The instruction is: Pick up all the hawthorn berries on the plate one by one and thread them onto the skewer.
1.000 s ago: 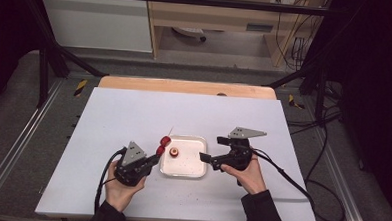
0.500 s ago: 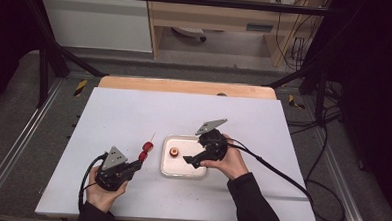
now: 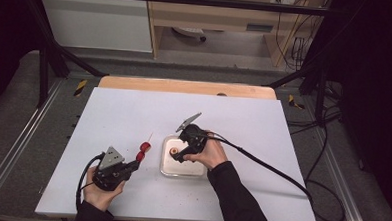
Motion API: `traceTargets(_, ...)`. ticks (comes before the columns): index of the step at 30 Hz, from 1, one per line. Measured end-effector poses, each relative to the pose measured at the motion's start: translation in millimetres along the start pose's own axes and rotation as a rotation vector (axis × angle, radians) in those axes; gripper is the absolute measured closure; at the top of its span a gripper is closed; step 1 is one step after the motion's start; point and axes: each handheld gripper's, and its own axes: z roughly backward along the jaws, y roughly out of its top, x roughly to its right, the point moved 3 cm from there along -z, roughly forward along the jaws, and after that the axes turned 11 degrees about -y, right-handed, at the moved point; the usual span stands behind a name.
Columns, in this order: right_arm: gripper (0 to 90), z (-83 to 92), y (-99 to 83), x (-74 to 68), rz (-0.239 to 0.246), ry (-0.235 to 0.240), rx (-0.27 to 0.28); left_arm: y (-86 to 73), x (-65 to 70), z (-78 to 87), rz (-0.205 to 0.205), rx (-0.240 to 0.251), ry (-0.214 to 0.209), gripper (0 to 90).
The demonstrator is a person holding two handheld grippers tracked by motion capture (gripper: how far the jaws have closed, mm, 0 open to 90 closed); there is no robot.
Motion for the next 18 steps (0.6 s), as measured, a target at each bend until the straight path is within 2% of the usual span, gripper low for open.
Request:
traceTargets(2,21.6,-4.3,2.0,0.9,0.024,0.009,-0.019,-0.3,-0.4,-0.5,0.0,-0.003,0.0,88.0)
traceTargets(3,23.6,-9.1,3.3,1.3,0.053,0.014,-0.033,-0.5,-0.6,-0.6,0.002,-0.004,0.0,88.0)
traceTargets(6,25.0,-13.8,4.4,1.5,0.07,0.02,-0.041,-0.9,-1.5,-0.9,0.005,-0.002,0.0,88.0)
traceTargets(10,30.5,-21.3,4.3,1.9,0.11,0.029,-0.097,-1.7,-2.3,-1.2,0.006,-0.009,0.0,88.0)
traceTargets(14,34.5,-26.3,7.5,1.7,0.147,0.044,-0.121,-2.0,-2.0,-2.3,0.005,-0.01,-0.002,88.0)
traceTargets(18,39.5,-30.3,11.7,0.9,0.158,0.061,-0.133,-2.4,-2.1,-2.6,0.006,-0.012,-0.002,88.0)
